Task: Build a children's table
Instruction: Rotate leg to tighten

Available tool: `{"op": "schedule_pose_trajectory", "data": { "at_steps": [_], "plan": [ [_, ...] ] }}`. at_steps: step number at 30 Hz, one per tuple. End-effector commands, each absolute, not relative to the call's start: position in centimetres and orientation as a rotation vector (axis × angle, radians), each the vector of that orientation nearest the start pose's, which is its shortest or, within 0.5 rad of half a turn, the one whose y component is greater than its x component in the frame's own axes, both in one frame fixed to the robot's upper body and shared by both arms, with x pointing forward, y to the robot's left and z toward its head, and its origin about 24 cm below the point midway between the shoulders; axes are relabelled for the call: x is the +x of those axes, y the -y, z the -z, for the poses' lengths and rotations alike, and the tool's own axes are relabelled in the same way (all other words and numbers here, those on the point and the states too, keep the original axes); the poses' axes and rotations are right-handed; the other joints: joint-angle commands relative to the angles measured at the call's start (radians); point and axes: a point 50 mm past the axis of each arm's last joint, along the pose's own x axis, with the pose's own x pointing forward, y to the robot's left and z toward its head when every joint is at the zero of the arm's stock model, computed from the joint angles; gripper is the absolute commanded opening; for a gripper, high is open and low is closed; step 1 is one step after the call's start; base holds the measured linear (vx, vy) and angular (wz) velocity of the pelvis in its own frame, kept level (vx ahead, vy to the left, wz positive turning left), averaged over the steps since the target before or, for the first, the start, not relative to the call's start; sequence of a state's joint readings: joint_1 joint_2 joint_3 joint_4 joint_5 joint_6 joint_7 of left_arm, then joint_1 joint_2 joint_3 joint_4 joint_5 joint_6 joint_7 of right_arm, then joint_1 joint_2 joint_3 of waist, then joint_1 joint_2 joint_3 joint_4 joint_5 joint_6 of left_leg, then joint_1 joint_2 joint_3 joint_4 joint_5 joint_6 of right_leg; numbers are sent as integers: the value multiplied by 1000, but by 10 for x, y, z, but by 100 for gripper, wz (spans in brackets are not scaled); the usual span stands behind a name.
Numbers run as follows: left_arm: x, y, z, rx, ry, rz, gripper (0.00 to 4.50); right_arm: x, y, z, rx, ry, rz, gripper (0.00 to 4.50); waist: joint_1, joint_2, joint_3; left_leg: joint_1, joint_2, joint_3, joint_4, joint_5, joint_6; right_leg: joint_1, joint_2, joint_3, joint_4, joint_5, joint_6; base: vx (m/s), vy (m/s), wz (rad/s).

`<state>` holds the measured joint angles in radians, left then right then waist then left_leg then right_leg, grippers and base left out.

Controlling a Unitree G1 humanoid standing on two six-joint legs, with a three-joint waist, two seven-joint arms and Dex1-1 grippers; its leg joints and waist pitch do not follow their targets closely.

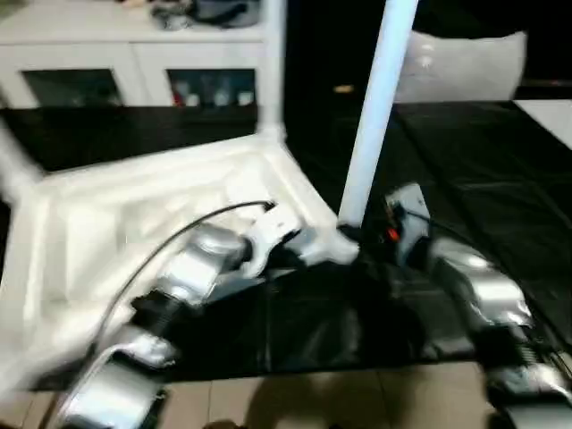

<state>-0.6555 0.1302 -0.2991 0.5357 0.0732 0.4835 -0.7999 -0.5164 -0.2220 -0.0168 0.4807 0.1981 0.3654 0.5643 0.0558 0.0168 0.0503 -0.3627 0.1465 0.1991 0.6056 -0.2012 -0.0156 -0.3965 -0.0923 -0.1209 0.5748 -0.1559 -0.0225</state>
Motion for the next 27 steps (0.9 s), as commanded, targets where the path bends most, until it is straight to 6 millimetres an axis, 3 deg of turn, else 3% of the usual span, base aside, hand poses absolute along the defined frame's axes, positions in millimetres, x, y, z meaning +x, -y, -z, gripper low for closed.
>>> {"op": "schedule_pose_trajectory", "data": {
  "at_steps": [1, 2, 3, 6, 8, 11, 16, 18, 20, 23, 27],
  "plan": [
    [328, -47, -58, 267, -500, 1055, 0, 336, 148, -40, 81, -410, -514, 189, 6, -12, -59, 14, 81, -55, -77, -285, 13, 41, -98, 57, -105, -515, -110, 0, 0, 0],
    [328, -40, -60, 262, -477, 1046, 0, 337, 144, -41, 98, -387, -521, 244, 8, -10, -60, 9, 81, -53, -77, -267, 25, 44, -98, 59, -101, -496, -114, 0, 0, 0],
    [327, -38, -60, 257, -475, 1056, 0, 336, 142, -41, 94, -379, -526, 258, 10, -11, -61, 9, 82, -52, -76, -258, 29, 44, -98, 59, -101, -485, -115, 0, 0, 0],
    [325, -37, -61, 267, -464, 1076, 0, 335, 141, -42, 106, -369, -548, 261, 13, -9, -65, 6, 87, -51, -78, -217, 47, 45, -95, 63, -88, -399, -142, 0, 0, 0],
    [325, -40, -61, 291, -456, 1098, 0, 334, 143, -45, 112, -350, -574, 295, 21, -7, -68, 5, 89, -48, -76, -178, 57, 47, -93, 66, -75, -302, -180, 0, 0, 0],
    [323, -47, -60, 323, -441, 1140, 0, 331, 153, -49, 86, -320, -613, 312, 31, -8, -71, 3, 89, -45, -73, -149, 77, 53, -97, 68, -66, -242, -198, 0, 0, 0],
    [320, -63, -57, 396, -451, 1210, 0, 322, 172, -56, 40, -286, -742, 347, 46, -8, -68, 5, 94, -44, -74, -149, 88, 52, -97, 68, -66, -259, -194, 0, 0, 0],
    [319, -72, -57, 434, -453, 1256, 0, 316, 182, -62, 12, -279, -813, 382, 52, -7, -66, 9, 97, -45, -77, -168, 82, 50, -95, 68, -69, -282, -184, 0, 0, 0],
    [316, -79, -57, 475, -448, 1327, 0, 310, 191, -64, -41, -309, -890, 388, 57, -6, -64, 11, 98, -46, -79, -193, 67, 49, -95, 67, -72, -319, -176, 0, 0, 0],
    [309, -86, -58, 504, -457, 1432, 0, 303, 197, -67, -106, -337, -985, 426, 64, -6, -63, 13, 101, -45, -81, -213, 50, 49, -98, 70, -72, -340, -172, 0, 0, 0],
    [303, -90, -59, 522, -453, 1507, 0, 295, 198, -69, -132, -352, -1080, 426, 66, -9, -64, 12, 101, -45, -80, -212, 50, 48, -99, 70, -68, -327, -184, 0, 0, 0]
  ]
}}
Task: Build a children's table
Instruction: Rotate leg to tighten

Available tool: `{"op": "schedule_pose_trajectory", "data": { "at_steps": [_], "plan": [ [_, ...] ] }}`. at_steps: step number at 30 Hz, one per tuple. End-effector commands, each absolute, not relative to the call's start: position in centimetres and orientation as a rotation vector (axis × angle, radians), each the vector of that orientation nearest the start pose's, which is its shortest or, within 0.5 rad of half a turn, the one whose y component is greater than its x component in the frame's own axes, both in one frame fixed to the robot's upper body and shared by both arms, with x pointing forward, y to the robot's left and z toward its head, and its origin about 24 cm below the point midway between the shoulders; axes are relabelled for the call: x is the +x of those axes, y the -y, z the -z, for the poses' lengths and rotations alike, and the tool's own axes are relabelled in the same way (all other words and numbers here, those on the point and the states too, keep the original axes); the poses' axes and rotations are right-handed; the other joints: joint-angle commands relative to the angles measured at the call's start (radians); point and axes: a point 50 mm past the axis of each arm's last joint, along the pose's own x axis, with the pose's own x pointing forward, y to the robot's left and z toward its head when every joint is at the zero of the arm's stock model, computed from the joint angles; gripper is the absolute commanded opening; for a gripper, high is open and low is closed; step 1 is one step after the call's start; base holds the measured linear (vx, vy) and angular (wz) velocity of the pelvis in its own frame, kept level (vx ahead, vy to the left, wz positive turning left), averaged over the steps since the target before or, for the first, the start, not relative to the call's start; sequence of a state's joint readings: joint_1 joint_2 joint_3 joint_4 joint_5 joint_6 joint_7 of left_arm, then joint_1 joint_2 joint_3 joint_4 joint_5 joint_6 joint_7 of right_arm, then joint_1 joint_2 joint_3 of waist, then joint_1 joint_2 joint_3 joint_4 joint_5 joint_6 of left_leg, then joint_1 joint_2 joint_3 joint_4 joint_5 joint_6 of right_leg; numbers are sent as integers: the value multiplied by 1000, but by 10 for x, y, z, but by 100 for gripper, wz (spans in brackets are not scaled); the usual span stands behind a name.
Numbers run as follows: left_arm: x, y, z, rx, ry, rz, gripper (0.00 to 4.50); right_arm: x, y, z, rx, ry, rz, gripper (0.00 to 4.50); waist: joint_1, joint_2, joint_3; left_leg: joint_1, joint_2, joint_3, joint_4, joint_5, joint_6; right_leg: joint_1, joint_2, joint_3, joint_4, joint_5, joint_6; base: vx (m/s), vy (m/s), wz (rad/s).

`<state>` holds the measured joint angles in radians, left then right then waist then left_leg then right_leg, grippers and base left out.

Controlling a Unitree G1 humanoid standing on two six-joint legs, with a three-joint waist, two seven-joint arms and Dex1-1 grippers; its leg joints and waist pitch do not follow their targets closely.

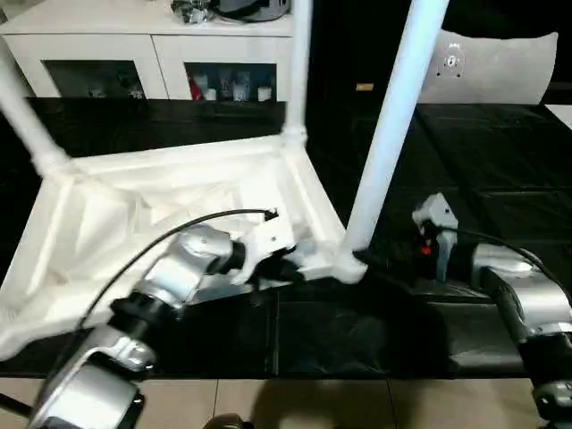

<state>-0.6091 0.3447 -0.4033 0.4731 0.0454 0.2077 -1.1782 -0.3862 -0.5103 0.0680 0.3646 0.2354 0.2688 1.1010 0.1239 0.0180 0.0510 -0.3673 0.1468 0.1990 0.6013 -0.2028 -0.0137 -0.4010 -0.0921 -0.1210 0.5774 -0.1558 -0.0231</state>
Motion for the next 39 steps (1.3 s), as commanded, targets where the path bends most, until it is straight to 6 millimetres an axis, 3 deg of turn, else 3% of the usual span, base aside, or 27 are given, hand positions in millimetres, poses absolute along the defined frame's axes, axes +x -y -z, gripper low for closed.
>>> {"op": "schedule_pose_trajectory", "data": {
  "at_steps": [1, 4, 6, 18, 30, 32, 33, 34, 36, 37, 39],
  "plan": [
    [298, -93, -60, 544, -434, 1575, 0, 290, 198, -71, -122, -359, -1156, 426, 0, -12, -64, 16, 101, -44, -76, -207, 54, 53, -99, 70, -71, -325, -188, 0, 0, 0],
    [295, -96, -60, 564, -440, 1618, 0, 288, 198, -72, -120, -354, -1192, 390, 10, -8, -65, 17, 105, -43, -75, -198, 57, 50, -98, 71, -66, -305, -195, 0, 0, 0],
    [293, -99, -59, 584, -458, 1641, 0, 285, 196, -72, -105, -360, -1239, 371, 16, -11, -65, 17, 105, -43, -75, -199, 52, 50, -101, 72, -66, -319, -194, 0, 0, 0],
    [290, -101, -59, 602, -469, 1690, 0, 270, 190, -68, -1, -456, -1386, 262, 22, -12, -65, 17, 104, -45, -76, -202, 36, 51, -102, 72, -69, -350, -180, 0, 0, 0],
    [292, -96, -58, 516, -465, 1634, 0, 270, 184, -68, 64, -448, -1355, 210, 24, -15, -66, 16, 102, -44, -74, -178, 41, 51, -101, 71, -66, -338, -179, 0, 0, 0],
    [295, -92, -58, 500, -461, 1588, 0, 276, 180, -66, 59, -442, -1271, 209, 18, -14, -61, 17, 101, -46, -76, -203, 30, 49, -102, 70, -76, -397, -165, 0, 0, 0],
    [299, -85, -58, 462, -465, 1521, 0, 292, 175, -62, 51, -430, -1087, 209, 15, -14, -60, 18, 100, -48, -77, -214, 24, 50, -102, 69, -79, -418, -158, 0, 0, 0],
    [299, -84, -58, 458, -465, 1512, 0, 294, 174, -61, 54, -429, -1060, 209, 6, -13, -57, 22, 98, -50, -79, -237, 6, 44, -101, 66, -86, -470, -144, 0, 0, 0],
    [304, -77, -58, 423, -465, 1449, 0, 305, 171, -58, 73, -431, -933, 207, -11, -18, -57, 14, 92, -57, -80, -258, -11, 54, -105, 59, -91, -533, -113, 0, 0, 0],
    [308, -71, -58, 391, -466, 1389, 0, 311, 169, -56, 82, -435, -846, 205, -21, -11, -56, 21, 90, -57, -77, -272, -15, 47, -104, 58, -98, -553, -101, 0, 0, 0],
    [312, -66, -58, 362, -469, 1326, 0, 316, 167, -53, 75, -437, -772, 204, -40, -15, -58, 20, 91, -59, -76, -286, -21, 48, -102, 57, -98, -537, -107, 0, 0, 0]
  ]
}}
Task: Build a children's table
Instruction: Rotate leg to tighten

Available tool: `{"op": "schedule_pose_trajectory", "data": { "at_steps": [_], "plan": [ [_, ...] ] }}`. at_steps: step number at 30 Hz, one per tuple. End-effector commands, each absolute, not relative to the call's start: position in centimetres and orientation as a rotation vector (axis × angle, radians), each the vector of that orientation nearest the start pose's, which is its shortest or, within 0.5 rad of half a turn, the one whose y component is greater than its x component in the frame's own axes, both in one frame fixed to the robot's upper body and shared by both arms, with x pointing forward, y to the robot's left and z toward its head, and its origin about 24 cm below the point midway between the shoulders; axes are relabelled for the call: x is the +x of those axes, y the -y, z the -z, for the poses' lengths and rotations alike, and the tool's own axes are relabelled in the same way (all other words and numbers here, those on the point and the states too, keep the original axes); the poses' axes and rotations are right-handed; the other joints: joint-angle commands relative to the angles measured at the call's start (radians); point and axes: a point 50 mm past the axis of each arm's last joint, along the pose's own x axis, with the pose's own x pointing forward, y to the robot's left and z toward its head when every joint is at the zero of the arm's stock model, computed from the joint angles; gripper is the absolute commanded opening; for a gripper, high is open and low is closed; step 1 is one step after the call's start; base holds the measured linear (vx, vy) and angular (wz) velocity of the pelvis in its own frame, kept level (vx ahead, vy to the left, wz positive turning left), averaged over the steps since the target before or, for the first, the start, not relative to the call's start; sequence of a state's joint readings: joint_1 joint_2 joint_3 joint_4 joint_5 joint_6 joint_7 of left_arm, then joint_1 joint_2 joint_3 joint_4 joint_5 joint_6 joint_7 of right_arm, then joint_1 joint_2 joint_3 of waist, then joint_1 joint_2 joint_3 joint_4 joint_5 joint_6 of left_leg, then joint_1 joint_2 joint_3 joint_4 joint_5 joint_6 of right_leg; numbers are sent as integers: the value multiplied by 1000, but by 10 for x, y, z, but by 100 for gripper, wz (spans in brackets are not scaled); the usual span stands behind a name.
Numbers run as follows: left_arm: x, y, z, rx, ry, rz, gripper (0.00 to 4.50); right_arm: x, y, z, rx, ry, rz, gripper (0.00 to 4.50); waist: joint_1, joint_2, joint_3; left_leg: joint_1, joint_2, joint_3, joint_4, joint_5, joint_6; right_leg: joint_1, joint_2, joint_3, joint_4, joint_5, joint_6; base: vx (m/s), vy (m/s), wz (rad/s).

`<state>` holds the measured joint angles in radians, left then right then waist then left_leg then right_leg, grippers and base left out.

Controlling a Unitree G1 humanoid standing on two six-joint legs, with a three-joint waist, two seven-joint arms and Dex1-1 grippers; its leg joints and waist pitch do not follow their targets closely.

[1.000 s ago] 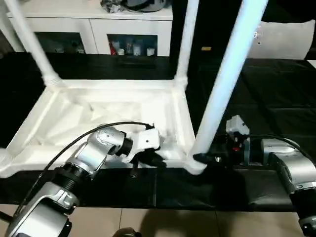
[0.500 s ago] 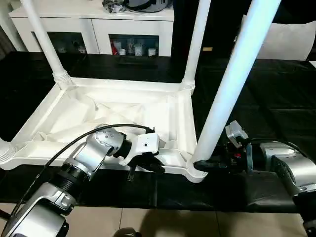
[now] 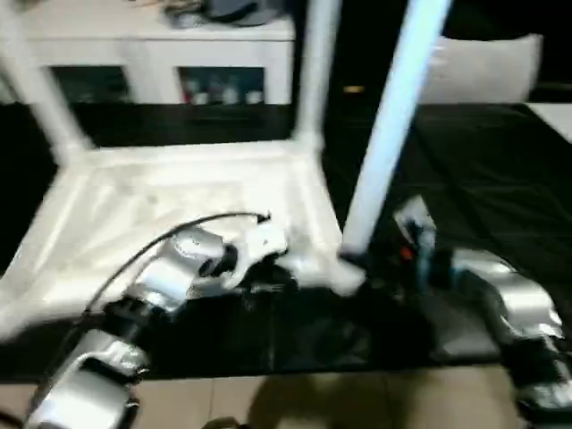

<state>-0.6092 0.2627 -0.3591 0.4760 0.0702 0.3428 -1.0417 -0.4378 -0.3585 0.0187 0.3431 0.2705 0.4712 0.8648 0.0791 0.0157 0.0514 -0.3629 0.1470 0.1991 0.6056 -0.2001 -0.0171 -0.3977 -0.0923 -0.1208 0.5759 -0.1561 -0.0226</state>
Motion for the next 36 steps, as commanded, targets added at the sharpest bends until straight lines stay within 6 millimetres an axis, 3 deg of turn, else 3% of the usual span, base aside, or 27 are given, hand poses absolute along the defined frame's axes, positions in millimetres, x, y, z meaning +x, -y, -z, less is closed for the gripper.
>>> {"op": "schedule_pose_trajectory", "data": {
  "at_steps": [1, 3, 6, 8, 9, 12, 17, 25, 32, 36],
  "plan": [
    [316, -60, -58, 339, -477, 1260, 0, 320, 165, -49, 60, -440, -699, 204, 1, -13, -59, 10, 89, -60, -82, -279, -8, 48, -101, 57, -96, -522, -105, 0, 0, 0],
    [322, -50, -57, 320, -475, 1136, 0, 328, 162, -43, 68, -442, -543, 202, -5, -12, -61, 13, 86, -54, -78, -267, -1, 41, -100, 61, -97, -501, -116, 0, 0, 0],
    [325, -41, -57, 298, -470, 1057, 0, 332, 158, -42, 97, -420, -472, 202, -12, -16, -61, 12, 80, -51, -75, -251, 17, 44, -97, 58, -101, -492, -120, 0, 0, 0],
    [325, -39, -57, 317, -462, 1058, 0, 333, 154, -45, 115, -391, -488, 202, -9, -14, -63, 8, 83, -51, -76, -232, 33, 46, -96, 59, -97, -462, -120, 0, 0, 0],
    [324, -39, -57, 324, -461, 1065, 0, 332, 153, -47, 115, -371, -506, 253, -10, -13, -64, 8, 85, -51, -78, -223, 40, 46, -94, 60, -93, -432, -125, 0, 0, 0],
    [322, -42, -57, 346, -447, 1102, 0, 329, 152, -51, 139, -342, -580, 273, -7, -14, -67, 5, 87, -48, -77, -197, 57, 50, -94, 64, -82, -351, -157, 0, 0, 0],
    [320, -55, -54, 428, -440, 1171, 0, 327, 166, -56, 100, -317, -630, 318, 2, -12, -70, 3, 90, -46, -74, -153, 77, 53, -93, 66, -67, -259, -191, 0, 0, 0],
    [308, -77, -52, 506, -473, 1356, 0, 314, 191, -67, -15, -310, -821, 381, 31, -8, -66, 12, 98, -44, -79, -185, 60, 48, -95, 69, -69, -295, -181, 0, 0, 0],
    [296, -89, -57, 527, -461, 1571, 0, 290, 201, -72, -157, -393, -1175, 381, 52, -9, -64, 11, 99, -42, -77, -206, 61, 50, -98, 69, -70, -326, -177, 0, 0, 0],
    [296, -96, -60, 554, -476, 1625, 0, 285, 202, -75, -142, -433, -1292, 366, 59, -8, -63, 13, 102, -44, -79, -213, 57, 48, -98, 69, -72, -358, -175, 0, 0, 0]
  ]
}}
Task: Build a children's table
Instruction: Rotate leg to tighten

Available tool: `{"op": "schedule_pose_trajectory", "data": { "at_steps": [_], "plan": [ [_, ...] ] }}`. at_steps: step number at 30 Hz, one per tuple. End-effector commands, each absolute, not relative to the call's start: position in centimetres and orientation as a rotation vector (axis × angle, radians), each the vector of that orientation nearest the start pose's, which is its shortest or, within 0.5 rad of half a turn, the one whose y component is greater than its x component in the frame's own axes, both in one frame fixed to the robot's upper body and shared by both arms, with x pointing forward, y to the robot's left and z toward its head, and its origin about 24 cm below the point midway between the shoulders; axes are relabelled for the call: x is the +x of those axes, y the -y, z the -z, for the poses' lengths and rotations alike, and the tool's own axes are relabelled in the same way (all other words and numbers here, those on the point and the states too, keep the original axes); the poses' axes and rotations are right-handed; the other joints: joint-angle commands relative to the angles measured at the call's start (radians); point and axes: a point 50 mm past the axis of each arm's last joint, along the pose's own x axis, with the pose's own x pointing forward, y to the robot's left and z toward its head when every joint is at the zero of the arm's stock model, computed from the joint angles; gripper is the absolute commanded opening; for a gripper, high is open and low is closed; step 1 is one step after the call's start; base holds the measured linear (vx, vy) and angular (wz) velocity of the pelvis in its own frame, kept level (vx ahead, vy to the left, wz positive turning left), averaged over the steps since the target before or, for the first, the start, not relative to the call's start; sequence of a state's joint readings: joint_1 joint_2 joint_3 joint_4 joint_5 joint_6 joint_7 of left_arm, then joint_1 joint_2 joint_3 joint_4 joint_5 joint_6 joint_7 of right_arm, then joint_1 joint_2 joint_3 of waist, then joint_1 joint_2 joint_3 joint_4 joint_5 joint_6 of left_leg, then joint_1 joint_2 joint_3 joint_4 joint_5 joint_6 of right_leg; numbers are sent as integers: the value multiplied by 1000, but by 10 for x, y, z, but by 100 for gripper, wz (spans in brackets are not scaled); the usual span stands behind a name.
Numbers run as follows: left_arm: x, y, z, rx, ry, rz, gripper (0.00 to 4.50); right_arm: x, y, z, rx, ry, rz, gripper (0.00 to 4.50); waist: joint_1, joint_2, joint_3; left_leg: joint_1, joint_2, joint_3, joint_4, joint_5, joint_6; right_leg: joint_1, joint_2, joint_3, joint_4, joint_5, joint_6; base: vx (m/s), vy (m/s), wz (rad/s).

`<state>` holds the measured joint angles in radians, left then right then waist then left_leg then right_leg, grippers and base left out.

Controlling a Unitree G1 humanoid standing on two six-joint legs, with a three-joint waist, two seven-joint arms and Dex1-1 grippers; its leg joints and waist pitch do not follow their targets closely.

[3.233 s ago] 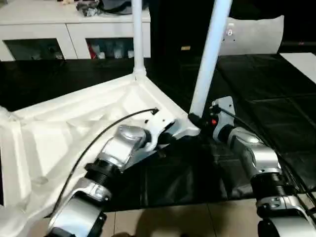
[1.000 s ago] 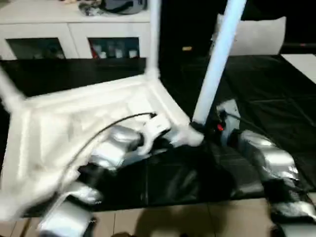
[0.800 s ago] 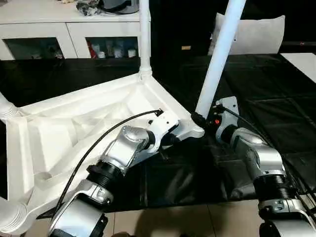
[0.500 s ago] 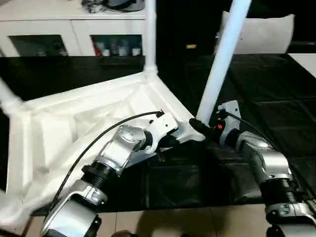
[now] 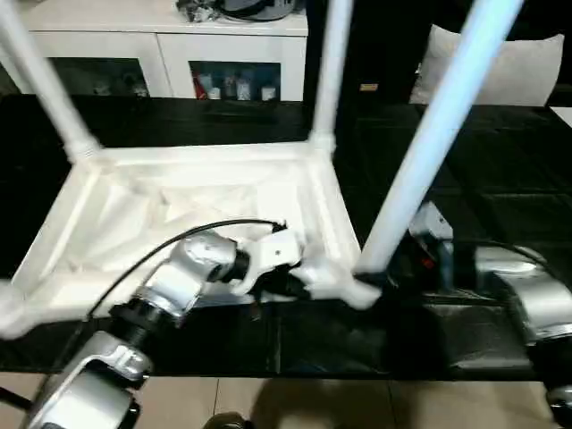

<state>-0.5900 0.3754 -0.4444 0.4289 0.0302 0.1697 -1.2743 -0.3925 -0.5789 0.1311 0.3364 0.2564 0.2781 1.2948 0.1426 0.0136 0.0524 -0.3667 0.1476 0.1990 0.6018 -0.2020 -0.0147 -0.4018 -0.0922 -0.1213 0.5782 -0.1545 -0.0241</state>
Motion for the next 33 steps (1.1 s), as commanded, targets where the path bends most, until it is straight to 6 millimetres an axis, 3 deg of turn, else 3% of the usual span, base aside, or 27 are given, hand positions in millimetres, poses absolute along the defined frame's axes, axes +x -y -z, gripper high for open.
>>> {"op": "schedule_pose_trajectory", "data": {
  "at_steps": [1, 4, 5, 7, 8, 12, 18, 23, 25, 26, 27, 31, 33],
  "plan": [
    [295, -98, -60, 561, -484, 1643, 0, 282, 200, -76, -129, -449, -1335, 366, -3, -6, -65, 18, 102, -45, -75, -212, 54, 53, -97, 69, -73, -355, -176, 0, 0, 0],
    [294, -99, -61, 570, -489, 1662, 0, 280, 198, -76, -133, -456, -1377, 332, -2, -5, -66, 18, 105, -45, -75, -212, 48, 51, -97, 70, -69, -324, -192, 0, 0, 0],
    [294, -99, -61, 570, -489, 1664, 0, 280, 198, -76, -136, -455, -1381, 328, -1, -9, -66, 18, 104, -45, -75, -210, 46, 53, -99, 70, -67, -324, -195, 0, 0, 0],
    [293, -100, -61, 568, -487, 1669, 0, 280, 197, -75, -137, -453, -1388, 325, 0, -10, -66, 17, 103, -44, -74, -207, 44, 53, -100, 71, -69, -332, -195, 0, 0, 0],
    [293, -100, -61, 567, -486, 1671, 0, 281, 196, -75, -133, -455, -1397, 299, 0, -10, -67, 16, 102, -44, -74, -199, 44, 54, -100, 71, -67, -329, -195, 0, 0, 0],
    [293, -100, -60, 566, -482, 1674, 0, 280, 195, -74, -123, -461, -1419, 278, 1, -10, -68, 15, 102, -44, -72, -187, 49, 54, -99, 70, -66, -320, -194, 0, 0, 0],
    [293, -100, -60, 556, -478, 1673, 0, 279, 193, -74, -90, -451, -1433, 214, 2, -11, -68, 16, 101, -44, -72, -181, 51, 54, -99, 70, -67, -324, -191, 0, 0, 0],
    [293, -96, -60, 509, -466, 1648, 0, 275, 188, -73, 2, -420, -1440, 201, 2, -10, -69, 15, 102, -44, -72, -179, 52, 55, -98, 70, -66, -316, -194, 0, 0, 0],
    [294, -94, -59, 484, -486, 1607, 0, 275, 184, -72, 34, -407, -1406, 200, 2, -10, -68, 15, 102, -44, -72, -179, 50, 55, -98, 69, -65, -320, -194, 0, 0, 0],
    [298, -89, -58, 456, -501, 1533, 0, 286, 178, -67, 20, -391, -1252, 199, -1, -4, -66, 15, 101, -45, -73, -189, 42, 53, -99, 69, -68, -338, -189, 0, 0, 0],
    [298, -89, -58, 456, -501, 1533, 0, 286, 178, -67, 20, -391, -1252, 199, -5, -6, -66, 16, 102, -47, -75, -193, 33, 52, -99, 69, -69, -348, -187, 0, 0, 0],
    [304, -78, -58, 376, -500, 1424, 0, 304, 170, -59, 14, -373, -1008, 198, -34, -9, -61, 19, 88, -54, -75, -254, -4, 54, -102, 58, -93, -513, -125, 0, 0, 0],
    [307, -69, -58, 333, -504, 1361, 0, 315, 166, -57, 58, -368, -866, 196, -48, -6, -59, 20, 90, -55, -77, -270, -2, 50, -99, 58, -98, -520, -119, 0, 0, 0]
  ]
}}
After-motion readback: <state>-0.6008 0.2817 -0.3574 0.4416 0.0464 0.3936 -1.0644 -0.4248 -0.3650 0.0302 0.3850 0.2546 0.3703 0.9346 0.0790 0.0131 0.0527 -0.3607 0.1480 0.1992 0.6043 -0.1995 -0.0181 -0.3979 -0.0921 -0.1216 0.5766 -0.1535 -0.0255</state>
